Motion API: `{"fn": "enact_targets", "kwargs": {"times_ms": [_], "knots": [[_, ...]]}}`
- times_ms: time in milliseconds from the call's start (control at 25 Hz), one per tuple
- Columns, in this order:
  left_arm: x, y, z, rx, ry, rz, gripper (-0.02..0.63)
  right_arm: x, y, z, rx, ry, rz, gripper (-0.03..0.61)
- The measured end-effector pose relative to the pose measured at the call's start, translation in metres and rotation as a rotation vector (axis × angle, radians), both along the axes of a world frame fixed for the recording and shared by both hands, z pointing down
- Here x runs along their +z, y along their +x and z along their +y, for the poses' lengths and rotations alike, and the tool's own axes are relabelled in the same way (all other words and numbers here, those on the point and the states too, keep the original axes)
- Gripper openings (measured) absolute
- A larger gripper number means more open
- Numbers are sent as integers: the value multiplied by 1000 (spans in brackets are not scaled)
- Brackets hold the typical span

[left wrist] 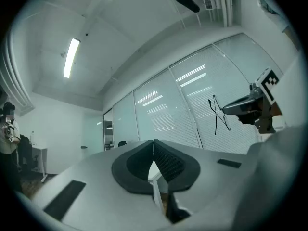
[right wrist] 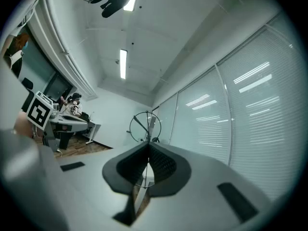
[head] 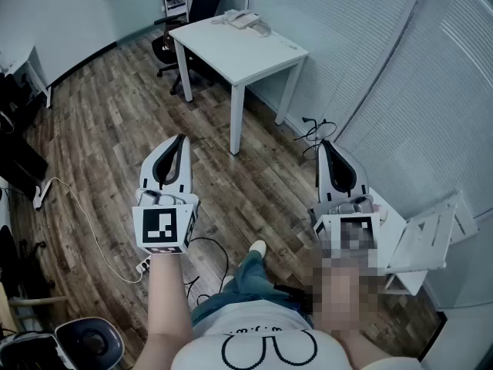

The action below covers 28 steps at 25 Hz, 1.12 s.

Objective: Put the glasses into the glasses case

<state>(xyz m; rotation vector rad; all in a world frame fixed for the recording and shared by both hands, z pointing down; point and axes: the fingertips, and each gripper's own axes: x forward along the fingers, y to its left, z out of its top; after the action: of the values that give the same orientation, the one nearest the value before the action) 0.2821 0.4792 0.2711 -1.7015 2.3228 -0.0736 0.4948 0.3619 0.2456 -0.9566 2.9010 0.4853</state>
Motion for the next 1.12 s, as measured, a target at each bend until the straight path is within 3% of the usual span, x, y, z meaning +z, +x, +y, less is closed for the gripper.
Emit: {"fn": "enact_targets", "kwargs": {"times_ms": [280,640,840,1120], "knots": [[-9,6,8,-3,23,2,17,-7,1,11,-16,20,11,14],[13,4,-1,-6,-7,18,17,8,-10,1,-46,-14,7,14],[19,-31,-36,-25,-18,30,17,11,-46,-37,-68,-24,-3,14],[1,-93,-130,-47,10,26,17,6,-114,-127,-122,-25,2,14]]}}
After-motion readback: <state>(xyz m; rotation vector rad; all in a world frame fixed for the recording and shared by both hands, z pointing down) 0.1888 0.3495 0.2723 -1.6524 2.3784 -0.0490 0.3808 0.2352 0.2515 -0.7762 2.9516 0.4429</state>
